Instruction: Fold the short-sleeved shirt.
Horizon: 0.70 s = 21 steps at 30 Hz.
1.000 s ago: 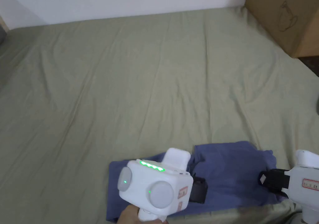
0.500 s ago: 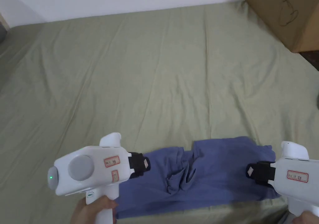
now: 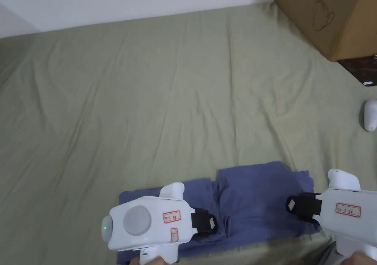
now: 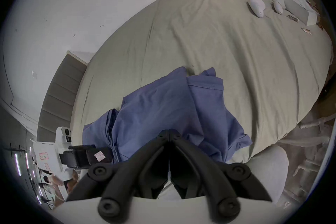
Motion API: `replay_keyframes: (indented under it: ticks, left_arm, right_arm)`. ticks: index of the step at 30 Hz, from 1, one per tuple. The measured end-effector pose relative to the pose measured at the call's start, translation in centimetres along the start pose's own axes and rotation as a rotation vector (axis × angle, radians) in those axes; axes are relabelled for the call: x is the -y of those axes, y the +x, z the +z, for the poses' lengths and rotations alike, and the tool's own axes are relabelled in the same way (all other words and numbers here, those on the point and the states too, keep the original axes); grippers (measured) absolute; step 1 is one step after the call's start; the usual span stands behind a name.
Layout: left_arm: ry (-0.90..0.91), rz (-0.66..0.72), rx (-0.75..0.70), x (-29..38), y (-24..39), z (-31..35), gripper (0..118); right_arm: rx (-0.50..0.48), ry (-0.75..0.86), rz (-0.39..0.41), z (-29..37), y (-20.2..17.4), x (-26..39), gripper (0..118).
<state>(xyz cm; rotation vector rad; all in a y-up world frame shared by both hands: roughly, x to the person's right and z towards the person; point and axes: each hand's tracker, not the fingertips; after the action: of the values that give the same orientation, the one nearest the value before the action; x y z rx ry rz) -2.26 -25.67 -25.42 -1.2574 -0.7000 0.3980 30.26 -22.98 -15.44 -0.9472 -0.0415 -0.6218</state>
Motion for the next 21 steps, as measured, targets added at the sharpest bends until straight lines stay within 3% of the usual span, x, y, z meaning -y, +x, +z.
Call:
replay_keyframes:
  ticks: [6, 9, 15, 21]
  left_arm:
    - [-0.070, -0.076, 0.059, 0.7, 2.3, -1.0, 2]
    - [-0.094, -0.196, -0.014, 1.7, 3.6, -1.8, 2]
    - [0.075, -0.048, 0.069, -0.2, 0.1, 4.2, 2]
    - [0.298, 0.157, 0.042, -2.0, -9.2, 12.4, 3]
  right_arm:
    - [-0.002, -0.012, 0.010, -0.3, -0.4, 0.3, 0]
    - [-0.007, -0.011, 0.016, -0.3, -0.6, 0.3, 0]
    - [-0.004, 0.004, 0.046, 0.4, -1.8, -0.4, 0]
    - [-0.005, 0.004, 0.071, 0.0, -3.3, -0.6, 0]
